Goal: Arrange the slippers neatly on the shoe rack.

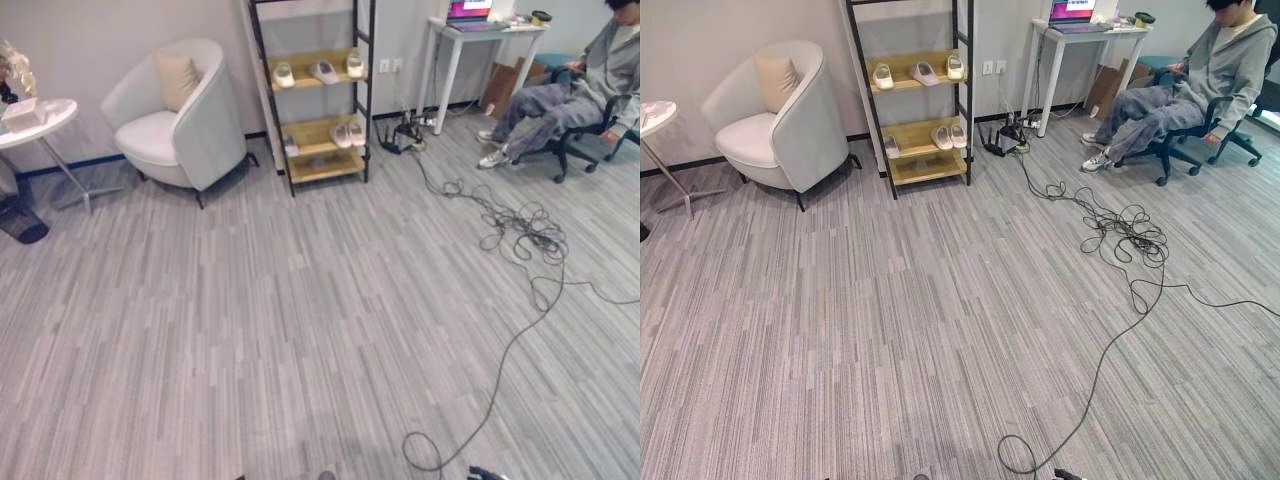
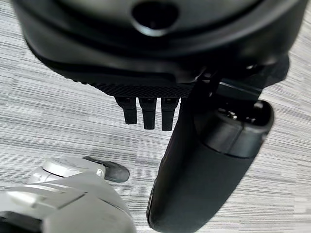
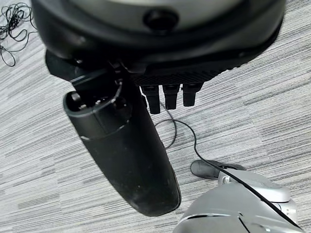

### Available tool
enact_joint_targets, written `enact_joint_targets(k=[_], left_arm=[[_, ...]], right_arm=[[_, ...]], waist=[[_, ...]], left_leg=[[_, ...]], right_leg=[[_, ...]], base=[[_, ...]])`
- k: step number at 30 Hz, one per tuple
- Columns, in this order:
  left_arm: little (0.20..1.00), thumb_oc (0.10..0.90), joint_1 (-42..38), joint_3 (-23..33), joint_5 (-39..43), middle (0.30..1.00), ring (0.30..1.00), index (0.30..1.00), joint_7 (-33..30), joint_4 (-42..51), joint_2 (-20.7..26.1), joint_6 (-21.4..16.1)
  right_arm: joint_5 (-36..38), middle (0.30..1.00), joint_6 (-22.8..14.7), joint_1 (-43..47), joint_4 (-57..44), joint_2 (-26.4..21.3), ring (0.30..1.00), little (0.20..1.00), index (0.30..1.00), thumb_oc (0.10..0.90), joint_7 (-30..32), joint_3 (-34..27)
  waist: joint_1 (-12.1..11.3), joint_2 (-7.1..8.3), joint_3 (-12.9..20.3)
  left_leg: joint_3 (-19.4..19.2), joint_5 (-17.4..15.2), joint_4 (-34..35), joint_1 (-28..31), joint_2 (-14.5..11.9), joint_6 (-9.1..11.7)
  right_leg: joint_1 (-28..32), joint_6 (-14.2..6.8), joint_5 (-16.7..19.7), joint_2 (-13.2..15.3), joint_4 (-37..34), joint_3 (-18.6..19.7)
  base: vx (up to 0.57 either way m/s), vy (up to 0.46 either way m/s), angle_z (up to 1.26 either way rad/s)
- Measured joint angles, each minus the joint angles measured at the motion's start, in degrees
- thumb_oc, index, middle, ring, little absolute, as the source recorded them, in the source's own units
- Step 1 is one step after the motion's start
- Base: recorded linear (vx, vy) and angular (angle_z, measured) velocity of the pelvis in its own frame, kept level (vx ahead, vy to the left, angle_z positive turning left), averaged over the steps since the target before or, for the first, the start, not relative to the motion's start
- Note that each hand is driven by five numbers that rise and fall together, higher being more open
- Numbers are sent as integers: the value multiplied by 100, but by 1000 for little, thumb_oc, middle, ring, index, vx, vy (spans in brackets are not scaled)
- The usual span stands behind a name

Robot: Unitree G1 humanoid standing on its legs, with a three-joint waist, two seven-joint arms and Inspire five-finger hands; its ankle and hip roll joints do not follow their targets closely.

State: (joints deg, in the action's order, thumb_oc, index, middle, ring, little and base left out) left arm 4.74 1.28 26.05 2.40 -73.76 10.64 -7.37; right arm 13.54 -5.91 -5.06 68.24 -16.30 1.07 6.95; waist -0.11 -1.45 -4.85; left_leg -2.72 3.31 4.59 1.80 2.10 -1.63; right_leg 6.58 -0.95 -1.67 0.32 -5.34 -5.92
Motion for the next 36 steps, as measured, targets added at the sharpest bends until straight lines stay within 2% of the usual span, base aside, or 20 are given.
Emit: enact_joint_targets(k=[8,10,12,13,14,16,17,18,19,20,21,23,25,26,29,30,31,32,34,36], left_arm=[[900,800,-289,-673,-672,900,900,900,-42,-32,-24,2],[900,800,-352,-836,-746,900,900,900,39,-13,-9,4],[900,800,-457,-826,-849,900,900,900,80,51,32,-14],[900,800,-572,-826,-859,900,900,900,82,46,64,-16],[900,800,-730,-733,-823,900,900,900,87,87,152,-96],[900,800,-1043,-545,-824,900,900,900,155,132,211,-161],[900,800,-1182,-527,-819,900,900,900,163,152,241,-187],[900,800,-1275,-523,-827,900,900,900,210,363,347,-252],[900,800,-1292,-591,-865,900,900,900,206,417,365,-260],[900,800,-1280,-677,-947,900,900,900,199,384,326,-252],[900,800,-1257,-707,-952,900,900,900,204,326,283,-236],[900,800,-1161,-547,-864,900,900,900,197,255,17,-187],[900,800,-1179,-481,-846,900,900,900,217,225,-72,-190],[900,800,-1203,-241,-843,900,900,900,250,140,-106,-191],[900,800,-939,30,-979,900,900,900,245,-178,25,-167],[900,800,-926,34,-1154,900,900,900,167,-577,106,-43],[900,800,-863,-192,-1199,900,900,900,131,-566,153,90],[900,800,-593,-579,-1317,900,900,900,67,-434,235,138],[900,800,-638,-943,-1523,900,900,900,-51,-334,313,240],[900,800,-713,-1113,-1611,900,900,900,-120,-196,318,223]], right_arm=[[1,900,27,55,248,-55,900,900,900,800,-57,75],[5,900,28,211,233,-74,900,900,900,800,-130,80],[7,900,12,370,209,-61,900,900,900,800,-181,123],[9,900,13,517,211,-46,900,900,900,800,-192,130],[9,900,38,626,214,4,900,900,900,800,-195,136],[5,900,2,651,125,-11,900,900,900,800,-184,151],[3,900,11,699,149,-13,900,900,900,800,-177,199],[0,900,26,768,181,-16,900,900,900,800,-175,356],[0,900,16,819,171,-22,900,900,900,800,-174,370],[0,900,49,852,199,-28,900,900,900,800,-167,359],[0,900,57,833,190,-45,900,900,900,800,-164,364],[0,900,101,857,186,-78,900,900,900,800,-179,359],[-4,900,160,867,246,-41,900,900,900,800,-179,416],[-50,900,160,959,406,9,900,900,900,800,-201,541],[-228,900,113,584,503,83,900,900,900,800,-254,572],[-228,900,46,540,690,136,900,900,900,800,-254,590],[-231,900,54,493,661,148,900,900,900,800,-269,582],[-208,900,84,439,523,137,900,900,900,800,-287,523],[-248,900,129,308,358,-18,900,900,900,800,-234,582],[-285,900,198,226,410,-40,900,900,900,800,-240,587]], waist=[[49,-143,-99],[147,-176,-255],[143,-107,-410],[128,-45,-532],[85,176,-770],[29,298,-967],[-23,351,-1069],[-139,427,-1153],[-147,421,-1164],[-155,349,-1162],[-158,304,-1165],[-212,53,-1173],[-386,5,-1161],[-613,46,-1160],[-712,301,-699],[-691,353,-636],[-646,398,-580],[-439,473,-489],[-301,524,-492],[-238,390,-521]], left_leg=[[25,26,-9,-173,-18,12],[-11,-35,-101,-217,-67,109],[-32,-128,-447,-449,-110,246],[-17,-169,-825,-648,-114,329],[-6,-214,-1848,-1172,-82,432],[-289,4,-3486,-2071,-212,694],[-425,260,-4064,-2371,-316,714],[-577,223,-4596,-2784,-461,524],[-724,-30,-4238,-2803,-502,441],[-979,-265,-3101,-2657,-508,312],[-1056,-217,-2451,-2556,-484,299],[-1243,-71,-1065,-2452,-484,371],[-1177,-38,-371,-2367,-479,375],[-1073,-112,-134,-2266,-442,288],[-1015,18,-776,-2116,-190,-59],[-997,318,-1259,-2019,-168,-349],[-1028,157,-1385,-1951,-161,-434],[-910,-19,-1312,-1745,-48,-677],[-687,-404,-1379,-1385,291,-926],[-495,-527,-1314,-942,442,-896]], right_leg=[[-155,43,14,-27,46,-4],[-287,71,-132,-59,231,43],[-554,144,-293,-66,600,106],[-687,244,-445,-72,832,135],[-847,390,-583,-13,1173,212],[-912,598,-723,12,1460,148],[-911,696,-764,15,1586,123],[-873,680,-867,7,1668,69],[-827,544,-949,-35,1625,37],[-772,464,-993,-61,1563,-5],[-762,461,-1000,-91,1536,1],[-527,423,-979,-324,1318,21],[-239,421,-1025,-417,1070,118],[-19,366,-1133,-435,1011,348],[723,166,-1365,-284,760,517],[510,-156,-1605,-247,1852,491],[-64,-346,-1573,-127,3252,378],[-1090,-390,-1115,237,5349,78],[-1882,-399,-923,718,6448,48],[-2420,-370,-953,951,6414,128]], base=[[49,-52,2],[73,-86,-11],[75,-130,-18],[209,-279,-5],[205,-286,6],[162,-150,27],[468,36,19],[669,89,8],[788,182,7],[442,135,9],[451,149,3],[543,137,-1],[573,141,-35],[531,154,-72],[717,322,-57],[660,394,-41],[698,422,-14],[334,194,17],[536,214,61],[792,84,83]])
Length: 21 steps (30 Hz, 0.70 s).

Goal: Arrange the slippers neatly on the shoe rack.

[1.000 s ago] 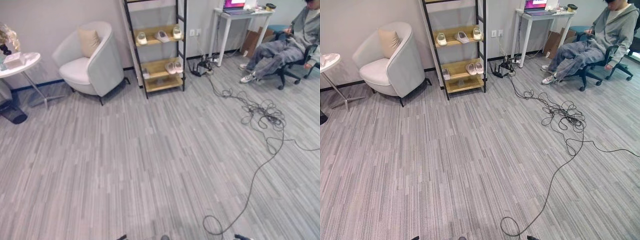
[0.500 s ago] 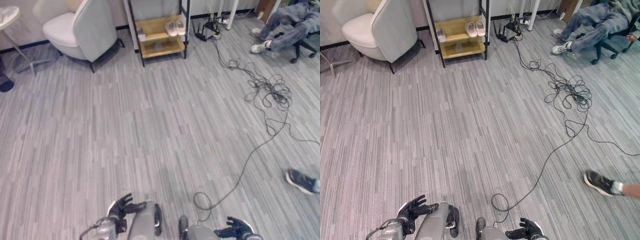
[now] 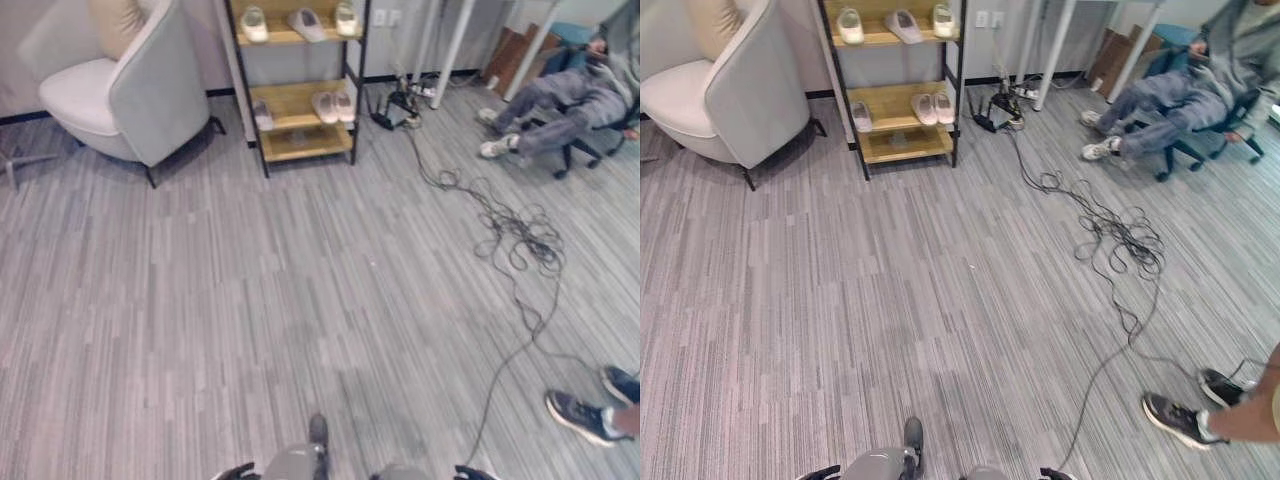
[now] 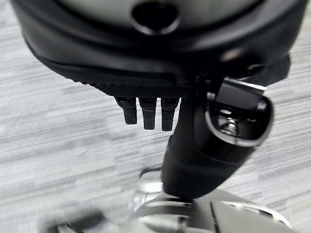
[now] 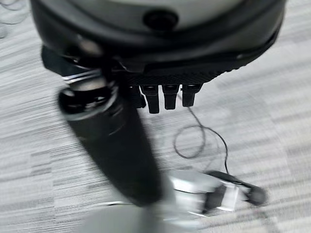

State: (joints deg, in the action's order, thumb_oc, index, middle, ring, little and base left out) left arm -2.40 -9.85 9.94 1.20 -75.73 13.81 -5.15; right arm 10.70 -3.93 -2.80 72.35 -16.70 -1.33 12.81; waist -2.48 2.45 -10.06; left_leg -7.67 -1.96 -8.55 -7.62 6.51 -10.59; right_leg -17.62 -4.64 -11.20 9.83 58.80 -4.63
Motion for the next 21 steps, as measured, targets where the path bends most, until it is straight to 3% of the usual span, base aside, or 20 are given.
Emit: enact_joint_targets(k=[1,2,3,4,5,6,8,9,10,11,12,13,14,15,16,17,18,19,21], left_arm=[[900,800,-57,25,52,900,900,900,-61,222,-10,-142],[900,800,-82,26,66,900,900,900,-66,269,-4,-157],[900,800,-117,34,81,900,900,900,-66,259,7,-159],[900,800,-158,52,81,900,900,900,-65,188,30,-156],[900,800,-182,-24,66,900,900,900,-54,101,69,-120],[900,800,-255,-125,36,900,900,900,-54,8,19,-128],[900,800,-221,-157,-45,900,900,900,-48,-84,-120,-113],[900,800,-144,-199,-215,900,900,900,41,-88,-95,-106],[900,800,-46,-210,-373,900,900,900,45,-128,-123,-118],[900,800,-6,-206,-427,900,900,900,49,-140,-186,-114],[900,800,82,-164,-466,900,900,900,48,-148,-327,-111],[900,800,83,-20,-445,900,900,900,66,-176,-441,-117],[900,800,42,102,-447,900,900,900,67,-236,-467,-127],[900,800,-160,129,-435,900,900,900,123,-189,-392,-123],[900,800,-247,80,-427,900,900,900,145,-112,-326,-170],[900,800,-276,107,-332,900,900,900,151,62,-214,-270],[900,800,-290,163,-331,900,900,900,173,139,-146,-288],[900,800,-345,168,-329,900,900,900,173,271,-31,-345],[900,800,-354,246,-298,900,900,900,186,364,60,-376]], right_arm=[[-14,900,9,75,-15,75,900,900,900,800,-15,39],[-31,900,6,43,-71,57,900,900,900,800,-24,60],[-52,900,-25,76,-130,24,900,900,900,800,-47,62],[-51,900,-47,127,-195,60,900,900,900,800,-36,55],[-50,900,-79,69,-292,118,900,900,900,800,-69,58],[-51,900,-69,61,-227,215,900,900,900,800,-102,16],[-121,900,44,26,-93,349,900,900,900,800,-135,-20],[-152,900,58,-88,-30,437,900,900,900,800,-180,-15],[-166,900,71,-152,-5,412,900,900,900,800,-213,-18],[-170,900,66,-173,-7,365,900,900,900,800,-217,-21],[-170,900,65,-125,-4,240,900,900,900,800,-225,-25],[-170,900,24,-7,-25,163,900,900,900,800,-215,-46],[-185,900,-9,92,-18,137,900,900,900,800,-214,-19],[-222,900,28,116,-62,113,900,900,900,800,-188,-34],[-211,900,61,133,-30,113,900,900,900,800,-180,-63],[-195,900,69,185,-6,106,900,900,900,800,-130,-48],[-115,900,59,202,-56,85,900,900,900,800,-112,-61],[-23,900,12,183,-72,44,900,900,900,800,-92,-62],[124,900,-22,296,-239,1,900,900,900,800,-31,-68]], waist=[[107,-194,-60],[104,-228,-55],[179,-286,-112],[271,-223,-105],[397,-103,-171],[565,-61,-150],[570,-117,-179],[625,35,-117],[673,-73,-103],[714,-172,-60],[699,-491,23],[687,-649,64],[698,-621,37],[764,-579,16],[697,-489,-37],[420,-257,-165],[391,-109,-213],[354,11,-219],[358,120,-220]], left_leg=[[182,-97,304,582,-54,219],[207,-215,375,744,-64,216],[394,-638,433,970,-101,310],[406,-619,369,1039,-104,265],[403,-753,408,1280,-9,533],[715,-1067,610,1641,-38,830],[827,-1160,855,2155,-158,987],[990,-1203,614,2295,-105,1058],[1136,-1243,342,2488,-161,1139],[1188,-1194,50,2507,-198,1223],[1177,-1085,-575,2414,-332,1384],[1105,-651,-1586,1999,-400,1655],[1000,-277,-2376,1726,-483,1699],[640,563,-3879,951,-811,1522],[394,857,-4624,559,-999,1392],[38,591,-4964,226,-1125,1188],[54,439,-4979,15,-1117,1167],[70,120,-4768,-311,-1135,1162],[139,-77,-4223,-669,-1113,1245]], right_leg=[[-385,153,20,-65,-983,-109],[-522,156,27,-93,-1075,-148],[-723,129,-8,-266,-1712,-258],[-699,119,58,-367,-2664,-170],[-897,182,377,-425,-3388,-126],[-846,64,754,-533,-4880,10],[-771,139,1057,-687,-5615,-129],[-653,184,1094,-555,-5478,-165],[-563,447,1694,-548,-5202,-75],[-495,513,1983,-599,-4976,-53],[-407,681,1982,-783,-4688,-35],[-263,814,1778,-899,-4545,-30],[-132,840,1682,-921,-4530,-36],[164,1079,1243,-933,-4624,-35],[323,1079,1209,-927,-4666,-46],[734,1073,1183,-901,-4785,124],[887,1157,1049,-877,-4898,157],[1094,1024,1105,-822,-4978,194],[1372,1070,962,-794,-5140,221]], base=[[859,-118,78],[859,-118,69],[540,-137,27],[722,-186,45],[1173,-320,100],[886,-248,104],[794,-330,78],[921,-417,69],[647,-286,58],[587,-305,19],[463,-346,-23],[450,-429,-35],[392,-435,5],[452,-403,33],[442,-315,-5],[469,-218,-34],[496,-136,-53],[538,-75,-24],[446,-1,-28]])
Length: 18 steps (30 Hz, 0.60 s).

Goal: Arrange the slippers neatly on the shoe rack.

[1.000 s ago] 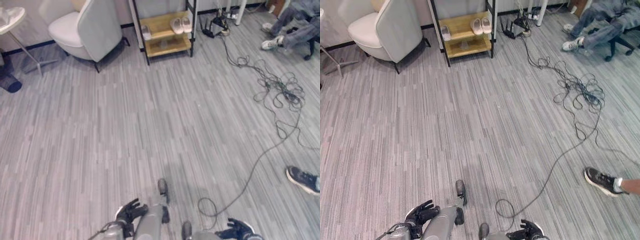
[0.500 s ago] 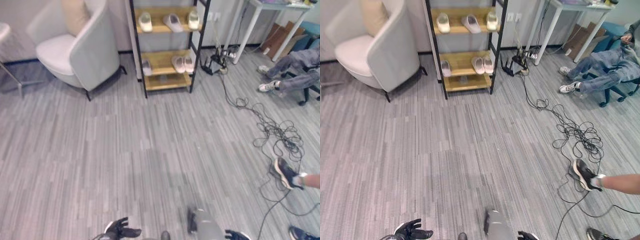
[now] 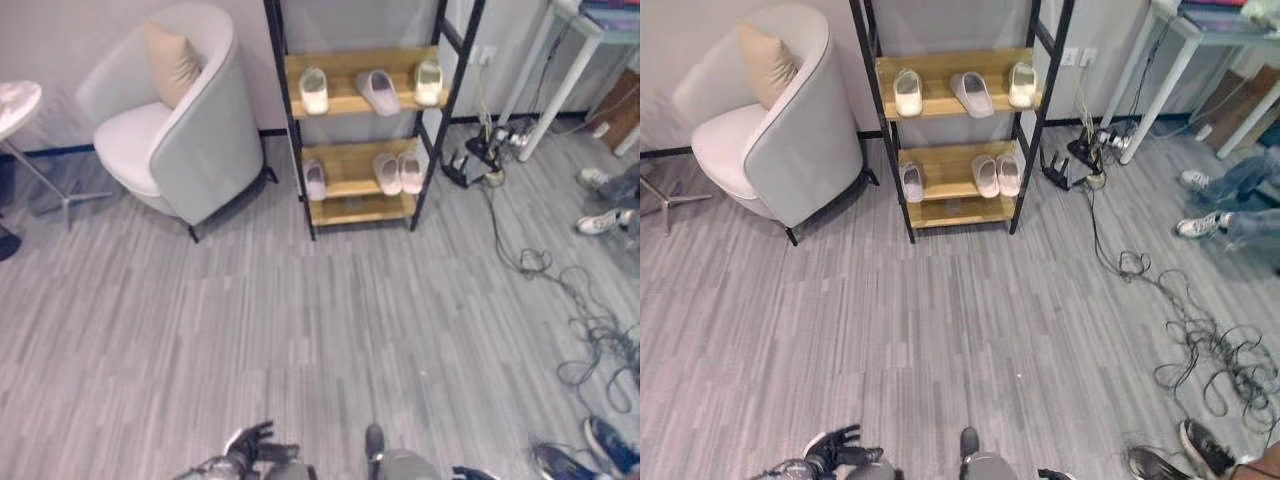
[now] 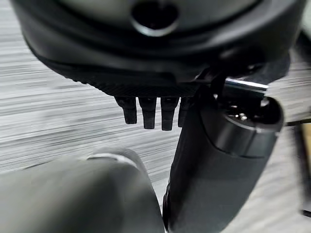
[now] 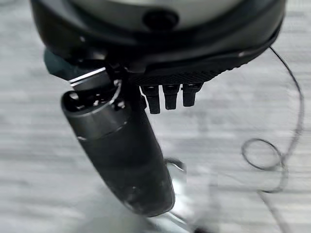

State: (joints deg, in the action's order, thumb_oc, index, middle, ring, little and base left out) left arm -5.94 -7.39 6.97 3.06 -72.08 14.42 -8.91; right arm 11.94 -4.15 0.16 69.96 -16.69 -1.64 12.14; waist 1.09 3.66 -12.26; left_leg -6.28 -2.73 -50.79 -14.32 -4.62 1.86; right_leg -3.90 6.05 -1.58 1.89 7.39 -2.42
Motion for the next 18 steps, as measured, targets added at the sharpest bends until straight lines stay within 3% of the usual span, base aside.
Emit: enact_joint_targets(k=[1,2,3,4,6,7,8,10,12,13,14,15,16,17,18], left_arm=[[900,800,-19,-19,81,900,900,900,4,66,-5,-2],[900,800,-19,-13,169,900,900,900,15,71,-16,-2],[900,800,-41,-35,167,900,900,900,3,69,-38,-8],[900,800,-52,-164,149,900,900,900,-3,52,-53,-7],[900,800,-88,-136,164,900,900,900,-31,24,-308,2],[900,800,-64,-158,158,900,900,900,-24,14,-441,5],[900,800,-90,-123,146,900,900,900,-35,5,-385,2],[900,800,-91,-92,74,900,900,900,-79,1,-229,3],[900,800,-72,54,-109,900,900,900,-169,-257,-150,42],[900,800,69,16,-182,900,900,900,-211,-319,-110,38],[900,800,61,-51,-255,900,900,900,-243,-408,-99,53],[900,800,28,-161,-349,900,900,900,-254,-498,-87,133],[900,800,27,-204,-350,900,900,900,-259,-526,-73,196],[900,800,-26,-188,-338,900,900,900,-254,-565,-27,303],[900,800,52,-223,-327,900,900,900,-257,-594,2,371]], right_arm=[[66,900,-26,51,-80,-110,900,900,900,800,39,-60],[71,900,-35,88,-138,-153,900,900,900,800,42,-54],[82,900,-69,85,-253,-210,900,900,900,800,63,-64],[81,900,-96,83,-252,-265,900,900,900,800,85,-61],[79,900,-103,83,-221,-418,900,900,900,800,103,-94],[74,900,-91,-31,-216,-452,900,900,900,800,112,-127],[63,900,-88,-53,-147,-350,900,900,900,800,128,-119],[50,900,-121,75,-128,-197,900,900,900,800,61,-107],[37,900,-210,-24,-171,41,900,900,900,800,42,-125],[29,900,-185,-114,-101,112,900,900,900,800,32,-112],[26,900,-189,-151,-58,131,900,900,900,800,23,-122],[14,900,-170,-143,-35,131,900,900,900,800,22,-116],[-14,900,-146,-82,-25,127,900,900,900,800,16,-126],[3,900,-135,-133,-122,134,900,900,900,800,35,-204],[3,900,-142,-178,-250,75,900,900,900,800,81,-292]], waist=[[1,30,-43],[17,-5,-49],[6,-38,-66],[2,-133,-56],[-161,-446,-102],[-323,-597,-27],[-444,-486,-7],[-610,-276,-29],[-557,-130,33],[-598,-8,223],[-590,-7,252],[-548,9,276],[-539,-20,246],[-392,-30,203],[-303,-11,175]], left_leg=[[48,-200,1356,-102,63,28],[37,-186,1775,-221,86,27],[53,-112,2946,-244,137,16],[104,101,3967,-237,178,123],[105,506,5061,-325,141,295],[180,426,5224,-201,113,383],[83,809,4980,-114,297,360],[26,815,4856,86,505,329],[35,782,4661,383,670,-140],[-39,670,4557,488,800,-572],[-43,612,4472,505,840,-552],[-52,440,4437,592,913,-680],[-57,509,4458,651,906,-757],[43,406,4498,839,1005,-987],[90,385,4491,1035,1082,-1061]], right_leg=[[319,-161,-111,54,-127,43],[469,-197,-184,54,-179,49],[740,-226,-368,82,-397,45],[864,-284,-484,74,-489,26],[1290,-513,-723,64,-655,95],[1536,-711,-919,111,-726,217],[1722,-827,-1107,306,-725,432],[1680,-1105,-1102,527,-474,567],[1746,-1177,-1153,167,162,597],[1670,-1143,-1280,64,579,526],[1564,-1145,-1307,79,912,463],[1199,-1283,-1198,95,1759,364],[762,-1549,-1153,189,2675,327],[213,-1591,-1060,343,3790,137],[-60,-1500,-979,529,4367,-110]], base=[[490,59,-23],[713,85,-17],[529,63,2],[552,52,-3],[495,52,-22],[484,94,-51],[502,123,-83],[443,135,-87],[399,176,-38],[439,243,-17],[277,192,-19],[253,184,-2],[259,165,11],[281,118,28],[315,58,33]])
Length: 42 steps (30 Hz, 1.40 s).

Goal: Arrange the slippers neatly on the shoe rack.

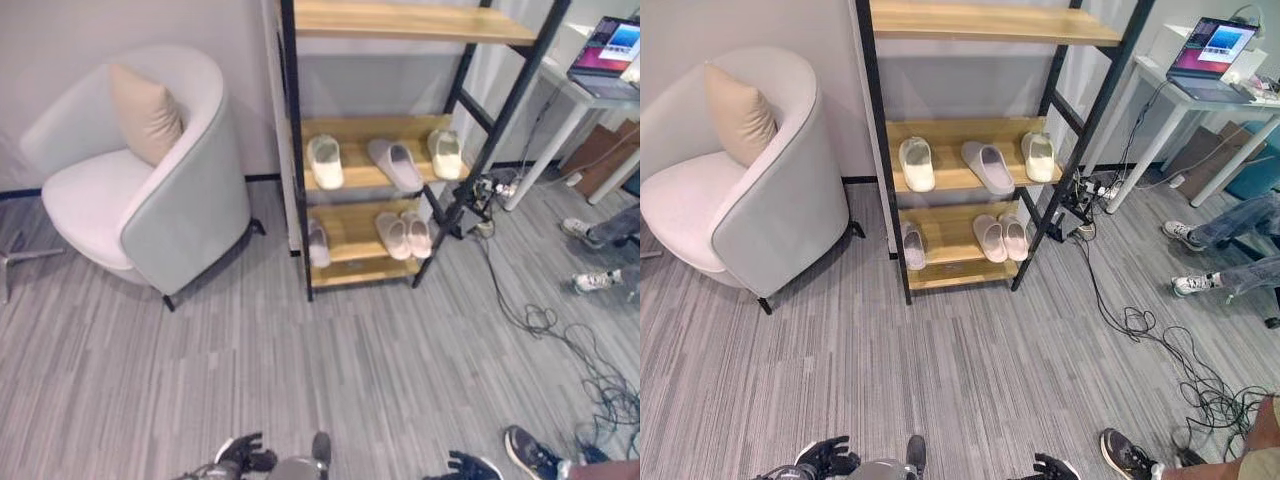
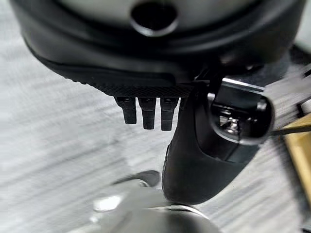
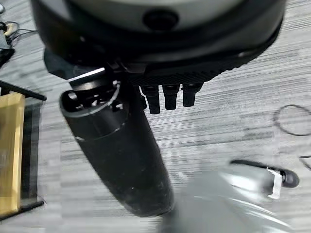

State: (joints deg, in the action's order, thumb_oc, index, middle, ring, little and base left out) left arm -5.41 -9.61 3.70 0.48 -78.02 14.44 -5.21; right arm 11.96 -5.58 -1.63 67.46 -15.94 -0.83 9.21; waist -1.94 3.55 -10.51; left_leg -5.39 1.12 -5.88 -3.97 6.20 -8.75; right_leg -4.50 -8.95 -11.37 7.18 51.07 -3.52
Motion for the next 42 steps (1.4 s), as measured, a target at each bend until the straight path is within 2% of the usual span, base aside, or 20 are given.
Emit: enact_joint_targets(k=[2,3,6,10,12,15,17,18,20,23,24,26,27,28,29,32,34,37,39,42], left_arm=[[900,800,110,-46,44,900,900,900,-16,64,2,43],[900,800,187,-109,48,900,900,900,-19,113,47,41],[900,800,251,-159,41,900,900,900,-18,121,14,-12],[900,800,324,-219,-32,900,900,900,-14,85,-16,-13],[900,800,403,-248,-192,900,900,900,-17,82,-14,-16],[900,800,502,-234,-240,900,900,900,-16,-56,-19,-3],[900,800,574,-162,-256,900,900,900,-17,-44,-34,-17],[900,800,591,-165,-263,900,900,900,-23,-1,-3,-19],[900,800,683,-190,-255,900,900,900,-84,44,-9,-49],[900,800,617,-178,-226,900,900,900,-203,54,-154,-74],[900,800,614,-207,-237,900,900,900,-296,174,-90,-105],[900,800,561,-253,-249,900,900,900,-378,263,36,-105],[900,800,553,-279,-275,900,900,900,-401,286,131,-104],[900,800,553,-403,-288,900,900,900,-417,303,127,-102],[900,800,527,-501,-298,900,900,900,-433,296,21,-105],[900,800,498,-655,-442,900,900,900,-473,270,-86,-114],[900,800,479,-697,-510,900,900,900,-489,280,60,-105],[900,800,630,-567,-525,900,900,900,-480,281,37,-107],[900,800,642,-515,-646,900,900,900,-481,275,42,-108],[900,800,602,-318,-690,900,900,900,-474,330,-5,-116]], right_arm=[[-10,900,-2,-18,9,-134,900,900,900,800,12,29],[-9,900,-6,-7,-11,-164,900,900,900,800,24,10],[-4,900,3,-17,-2,-174,900,900,900,800,11,54],[-10,900,69,-67,10,-157,900,900,900,800,7,51],[-25,900,97,2,-22,-220,900,900,900,800,14,47],[-60,900,84,118,-64,-241,900,900,900,800,25,18],[-86,900,91,106,-158,-248,900,900,900,800,36,6],[-131,900,90,93,-140,-227,900,900,900,800,38,14],[-249,900,87,69,-16,-242,900,900,900,800,79,-17],[-250,900,62,15,-157,-346,900,900,900,800,265,-110],[-249,900,-19,-122,-274,-334,900,900,900,800,386,-106],[-251,900,-40,-137,-357,-355,900,900,900,800,465,-106],[-251,900,-57,-123,-484,-398,900,900,900,800,519,-109],[-251,900,-67,-48,-477,-437,900,900,900,800,566,-104],[-252,900,-63,11,-479,-507,900,900,900,800,667,-110],[-284,900,-57,16,-504,-578,900,900,900,800,732,-117],[-378,900,156,-359,-1280,-553,900,900,900,800,755,-261],[-644,900,6,-1004,-2551,-617,900,900,900,800,765,-457],[-789,900,37,-832,-2660,-630,900,900,900,800,765,-465],[-977,900,113,-1023,-3129,-656,900,900,900,800,795,-607]], waist=[[5,-137,-81],[37,-169,-105],[38,-173,-98],[176,-317,-100],[189,-380,-91],[213,-384,-89],[207,-387,-69],[166,-263,-28],[173,-126,135],[175,-218,151],[199,-174,139],[204,-185,130],[192,-198,115],[177,-195,111],[178,-189,101],[246,-338,82],[322,-74,-33],[468,-36,-93],[430,-89,-163],[450,-226,-234]], left_leg=[[17,-245,162,490,-12,-4],[23,-277,295,696,-15,60],[49,-463,329,920,98,385],[90,-562,319,1122,161,415],[113,-563,312,1190,175,416],[276,-614,161,1285,180,501],[482,-723,94,1483,140,678],[497,-723,-25,1486,225,680],[609,-833,-141,1530,334,810],[559,-1105,-1526,837,99,880],[45,-1226,-1924,587,-488,890],[-267,-1143,-1988,290,-1174,967],[-290,-1125,-1923,105,-1383,1001],[-107,-1119,-1836,38,-1315,1025],[456,-1159,-1523,-34,-867,1113],[543,-839,-703,93,-516,719],[417,-675,-396,246,-298,675],[86,-573,-287,316,-244,472],[-255,-547,-277,251,-382,354],[-231,-566,-278,247,-400,294]], right_leg=[[-352,167,-131,112,18,-378],[-505,366,-275,102,-392,-635],[-972,563,-98,-59,-2416,-940],[-1174,621,586,-116,-3112,-425],[-1219,471,821,-76,-3215,-104],[-1093,556,1072,-272,-3483,615],[-875,579,1038,-485,-3450,725],[-800,780,1195,-471,-3539,709],[-629,829,1211,-479,-3756,656],[-104,1083,1380,-458,-4389,499],[130,1167,1380,-468,-4627,285],[188,1239,1288,-555,-4609,164],[154,1218,1282,-579,-4557,177],[87,1215,1283,-552,-4522,234],[38,1166,1293,-483,-4516,328],[-139,929,1148,-640,-4326,442],[-257,703,1196,-515,-4163,544],[-332,478,1404,-374,-4172,647],[-450,282,1475,-279,-4100,227],[-449,255,976,-68,-3467,-153]], base=[[226,-2,0],[291,-72,-3],[334,-138,19],[260,-159,40],[353,-287,9],[318,-331,4],[269,-359,30],[131,-218,29],[117,-363,36],[41,-356,57],[-7,-258,52],[-35,-154,36],[-37,-87,-7],[-19,-48,-31],[-36,-12,-35],[-26,47,-28],[-66,82,-38],[-126,47,-50],[-105,-37,-62],[-34,-82,-18]])
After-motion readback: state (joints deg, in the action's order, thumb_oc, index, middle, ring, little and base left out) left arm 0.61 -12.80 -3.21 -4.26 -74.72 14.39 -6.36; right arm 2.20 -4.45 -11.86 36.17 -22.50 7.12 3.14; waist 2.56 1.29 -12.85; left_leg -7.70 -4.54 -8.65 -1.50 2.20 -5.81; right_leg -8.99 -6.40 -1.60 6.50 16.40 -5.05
